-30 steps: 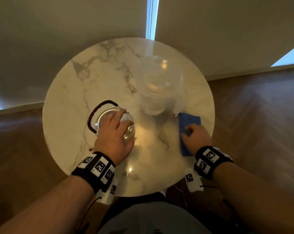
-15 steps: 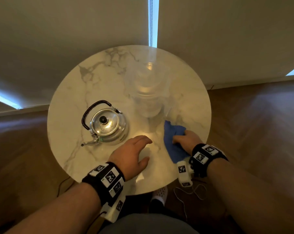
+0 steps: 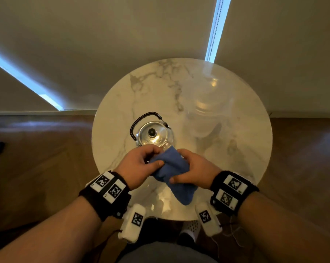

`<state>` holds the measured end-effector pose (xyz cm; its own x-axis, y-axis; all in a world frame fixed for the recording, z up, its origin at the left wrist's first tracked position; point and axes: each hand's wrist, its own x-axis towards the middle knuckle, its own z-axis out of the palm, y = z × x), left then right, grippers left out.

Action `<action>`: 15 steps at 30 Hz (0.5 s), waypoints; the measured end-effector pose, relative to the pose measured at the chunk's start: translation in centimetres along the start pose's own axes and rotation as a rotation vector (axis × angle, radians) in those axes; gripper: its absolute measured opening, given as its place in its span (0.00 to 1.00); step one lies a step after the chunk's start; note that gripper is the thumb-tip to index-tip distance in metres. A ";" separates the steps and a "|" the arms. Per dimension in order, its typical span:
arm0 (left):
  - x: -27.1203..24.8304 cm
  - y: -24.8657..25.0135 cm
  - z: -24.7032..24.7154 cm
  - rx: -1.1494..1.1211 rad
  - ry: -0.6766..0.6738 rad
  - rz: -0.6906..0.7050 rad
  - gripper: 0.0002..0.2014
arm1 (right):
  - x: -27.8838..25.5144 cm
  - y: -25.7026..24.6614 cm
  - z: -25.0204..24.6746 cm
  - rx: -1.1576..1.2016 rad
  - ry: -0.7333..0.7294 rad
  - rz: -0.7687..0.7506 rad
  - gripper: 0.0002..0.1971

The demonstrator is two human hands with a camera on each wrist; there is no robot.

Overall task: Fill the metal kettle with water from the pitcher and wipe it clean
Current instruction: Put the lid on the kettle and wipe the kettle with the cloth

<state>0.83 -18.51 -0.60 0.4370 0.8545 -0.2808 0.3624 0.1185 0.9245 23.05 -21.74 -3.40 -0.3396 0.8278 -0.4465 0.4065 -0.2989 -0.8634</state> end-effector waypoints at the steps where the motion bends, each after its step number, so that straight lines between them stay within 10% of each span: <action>1: -0.1 -0.1 -0.5 -0.040 -0.013 0.014 0.11 | 0.6 -0.4 0.3 -0.002 -0.061 0.043 0.29; 10: 2.8 -1.0 -4.9 -0.492 0.053 -0.046 0.11 | 4.3 -3.2 4.4 0.770 -0.155 0.066 0.21; 15: 5.7 -3.6 -7.7 0.011 0.208 -0.007 0.13 | 5.3 -4.2 4.4 0.635 0.311 0.107 0.13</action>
<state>-4.33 -10.19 -3.57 0.2554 0.9399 -0.2266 0.3741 0.1200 0.9196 15.79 -18.20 -3.13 -0.0290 0.8472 -0.5304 -0.1804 -0.5264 -0.8309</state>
